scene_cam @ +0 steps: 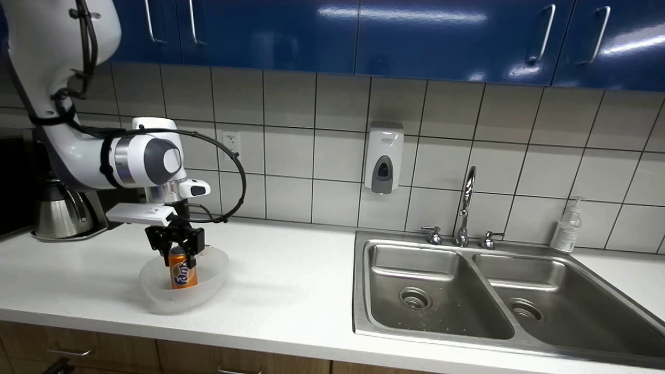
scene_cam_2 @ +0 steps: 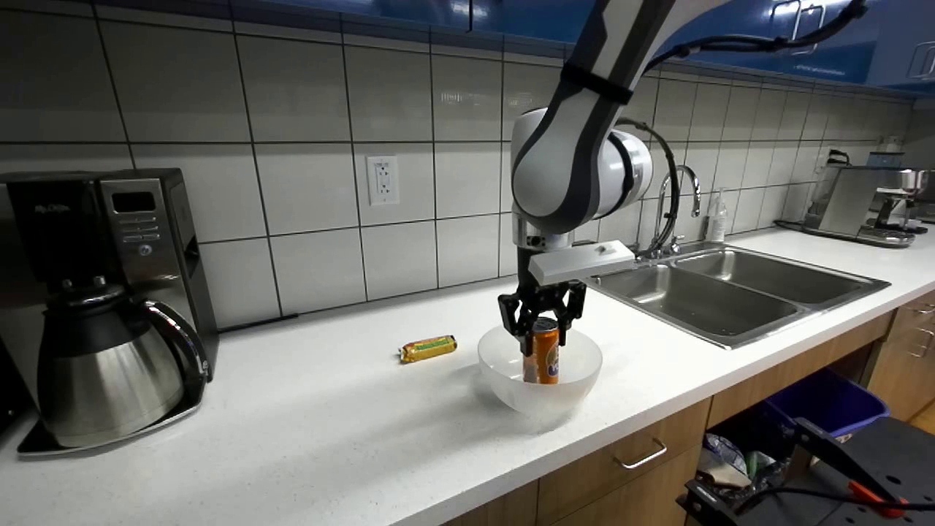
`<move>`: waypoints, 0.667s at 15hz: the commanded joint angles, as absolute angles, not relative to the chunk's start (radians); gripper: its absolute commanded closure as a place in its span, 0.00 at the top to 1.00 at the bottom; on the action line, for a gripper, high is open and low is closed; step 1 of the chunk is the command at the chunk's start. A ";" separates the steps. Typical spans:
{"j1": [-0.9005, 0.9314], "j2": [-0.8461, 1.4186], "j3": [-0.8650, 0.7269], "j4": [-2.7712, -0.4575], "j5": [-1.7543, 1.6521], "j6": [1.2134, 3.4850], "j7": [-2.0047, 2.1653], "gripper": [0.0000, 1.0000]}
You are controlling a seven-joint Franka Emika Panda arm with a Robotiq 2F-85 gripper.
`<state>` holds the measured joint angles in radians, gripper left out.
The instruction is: Put the can into the bowl
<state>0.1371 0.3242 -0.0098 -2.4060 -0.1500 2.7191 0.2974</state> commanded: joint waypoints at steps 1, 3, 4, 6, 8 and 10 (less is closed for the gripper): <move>0.138 0.365 -0.002 -2.354 -0.117 2.715 0.263 0.38; 0.143 0.383 -0.009 -2.334 -0.121 2.705 0.268 0.38; 0.148 0.390 -0.015 -2.327 -0.124 2.701 0.277 0.38; 0.147 0.398 -0.015 -2.315 -0.121 2.690 0.274 0.88; 0.149 0.402 -0.018 -2.307 -0.121 2.683 0.276 0.94; 0.150 0.400 -0.018 -2.301 -0.121 2.675 0.278 1.00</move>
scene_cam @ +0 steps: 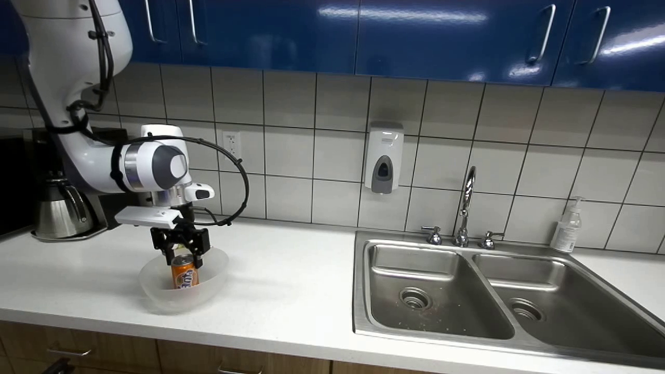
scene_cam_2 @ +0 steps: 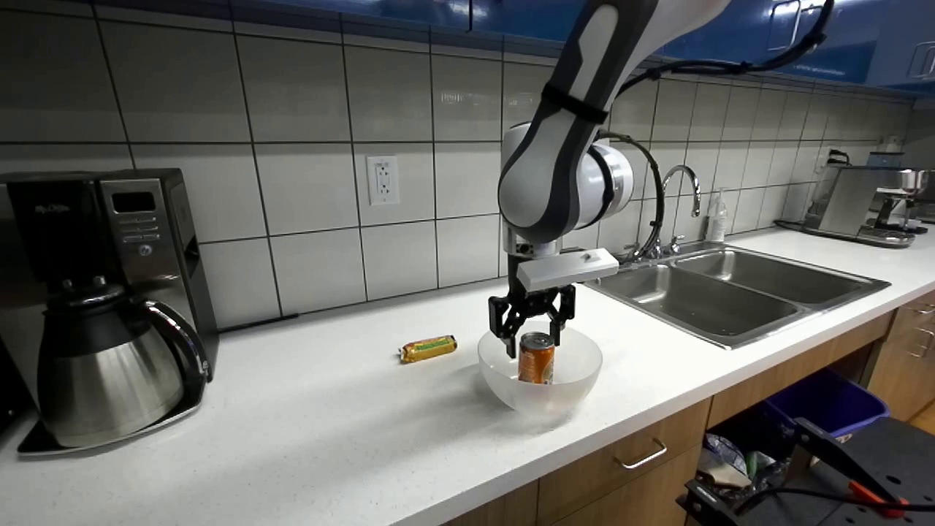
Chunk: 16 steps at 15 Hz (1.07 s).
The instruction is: Put the can into the bowl
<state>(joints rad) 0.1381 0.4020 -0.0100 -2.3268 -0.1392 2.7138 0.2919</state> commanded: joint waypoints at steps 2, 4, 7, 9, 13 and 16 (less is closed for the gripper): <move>0.154 0.390 -0.024 -2.303 -0.128 2.670 0.286 1.00; 0.161 0.364 -0.033 -2.313 -0.134 2.656 0.301 1.00; 0.153 0.323 -0.030 -2.327 -0.122 2.629 0.298 1.00; 0.148 0.293 -0.029 -2.338 -0.119 2.617 0.300 1.00; 0.138 0.236 -0.018 -2.376 -0.104 2.608 0.295 1.00; 0.136 0.189 -0.013 -2.429 -0.091 2.620 0.300 1.00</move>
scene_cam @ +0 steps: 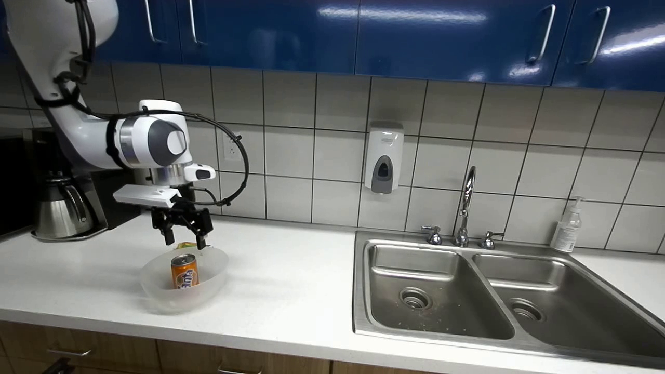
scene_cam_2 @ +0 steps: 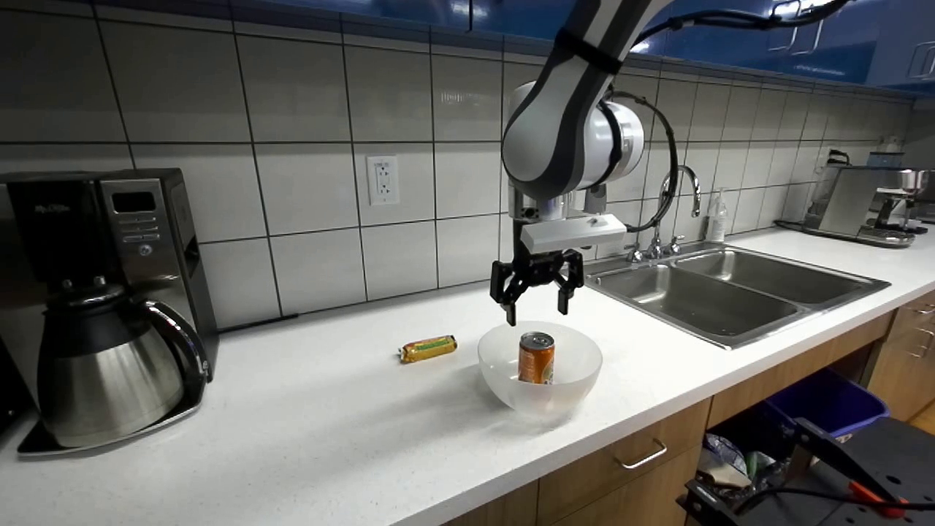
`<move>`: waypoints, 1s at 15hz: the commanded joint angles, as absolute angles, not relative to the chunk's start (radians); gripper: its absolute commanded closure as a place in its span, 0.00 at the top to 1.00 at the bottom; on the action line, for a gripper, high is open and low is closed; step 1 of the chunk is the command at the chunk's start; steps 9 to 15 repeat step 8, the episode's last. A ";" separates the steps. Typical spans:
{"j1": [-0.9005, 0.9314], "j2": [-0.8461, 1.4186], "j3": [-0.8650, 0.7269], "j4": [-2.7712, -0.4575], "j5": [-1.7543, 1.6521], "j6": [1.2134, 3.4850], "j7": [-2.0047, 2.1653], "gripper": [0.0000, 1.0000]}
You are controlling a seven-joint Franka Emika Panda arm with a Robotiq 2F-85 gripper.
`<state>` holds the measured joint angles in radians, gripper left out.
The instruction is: Put the can into the bowl
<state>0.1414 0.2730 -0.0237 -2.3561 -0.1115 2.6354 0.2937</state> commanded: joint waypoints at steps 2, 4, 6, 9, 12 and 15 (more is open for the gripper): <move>0.133 0.157 -0.007 -2.464 -0.071 2.617 0.303 1.00; 0.132 0.214 -0.012 -2.422 -0.087 2.634 0.295 1.00; 0.130 0.191 -0.009 -2.447 -0.081 2.634 0.296 1.00; 0.129 0.181 -0.008 -2.456 -0.080 2.634 0.296 1.00; 0.129 0.181 -0.008 -2.456 -0.080 2.634 0.296 1.00; 0.129 0.181 -0.008 -2.456 -0.080 2.634 0.296 1.00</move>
